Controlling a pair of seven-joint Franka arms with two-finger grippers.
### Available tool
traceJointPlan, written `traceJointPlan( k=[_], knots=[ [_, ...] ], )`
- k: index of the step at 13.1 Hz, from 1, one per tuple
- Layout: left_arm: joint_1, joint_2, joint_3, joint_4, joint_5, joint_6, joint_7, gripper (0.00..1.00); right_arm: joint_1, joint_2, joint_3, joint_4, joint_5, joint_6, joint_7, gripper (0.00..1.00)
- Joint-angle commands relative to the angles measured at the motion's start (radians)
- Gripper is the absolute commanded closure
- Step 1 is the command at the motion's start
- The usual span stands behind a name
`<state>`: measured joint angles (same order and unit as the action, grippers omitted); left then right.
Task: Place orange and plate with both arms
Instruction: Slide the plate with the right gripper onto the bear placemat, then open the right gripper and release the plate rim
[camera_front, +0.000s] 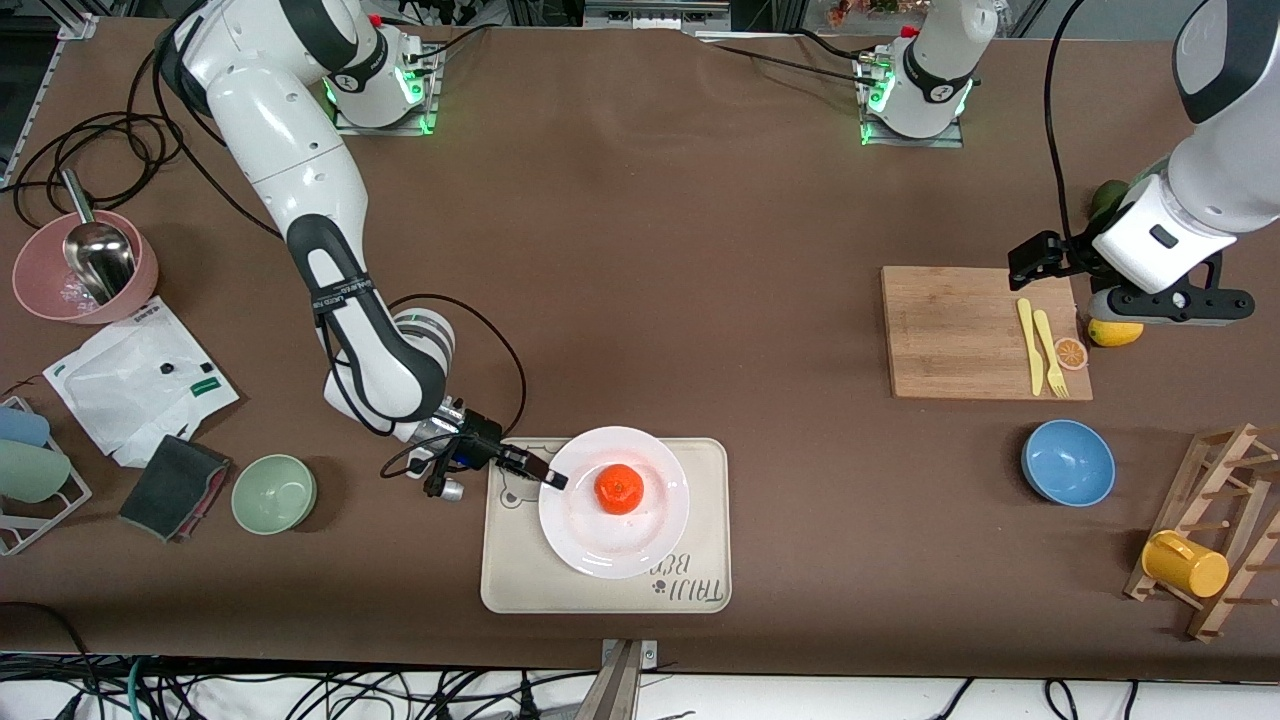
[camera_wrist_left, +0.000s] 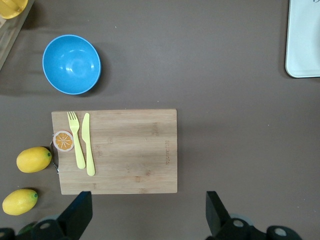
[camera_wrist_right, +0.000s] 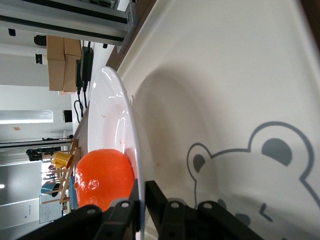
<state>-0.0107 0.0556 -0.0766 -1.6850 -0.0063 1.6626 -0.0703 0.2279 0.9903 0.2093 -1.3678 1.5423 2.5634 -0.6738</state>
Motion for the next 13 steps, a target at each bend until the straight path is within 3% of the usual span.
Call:
traceJointPlan(
  k=[1, 8, 9, 10, 11, 13],
  knots=[
    [0.002, 0.013, 0.003, 0.031, -0.020, -0.020, 0.000, 0.00, -0.002, 0.018, 0.005, 0.050, -0.016, 0.001, 0.020, 0.89],
    [0.002, 0.013, 0.003, 0.031, -0.018, -0.020, -0.002, 0.00, -0.010, 0.022, 0.005, 0.052, -0.018, -0.002, 0.011, 0.85],
    [0.002, 0.013, 0.003, 0.031, -0.018, -0.020, -0.002, 0.00, -0.012, 0.021, 0.004, 0.052, -0.018, -0.002, 0.011, 0.76],
    [0.003, 0.013, 0.003, 0.031, -0.018, -0.020, 0.000, 0.00, -0.009, 0.021, -0.010, 0.052, -0.018, -0.002, 0.011, 0.55],
    [0.002, 0.013, 0.003, 0.031, -0.020, -0.020, -0.002, 0.00, -0.002, 0.019, -0.027, 0.052, -0.021, -0.002, 0.002, 0.05],
    [0.003, 0.013, 0.003, 0.031, -0.020, -0.020, -0.002, 0.00, -0.001, 0.011, -0.038, 0.052, -0.104, 0.000, -0.007, 0.00]
  ],
)
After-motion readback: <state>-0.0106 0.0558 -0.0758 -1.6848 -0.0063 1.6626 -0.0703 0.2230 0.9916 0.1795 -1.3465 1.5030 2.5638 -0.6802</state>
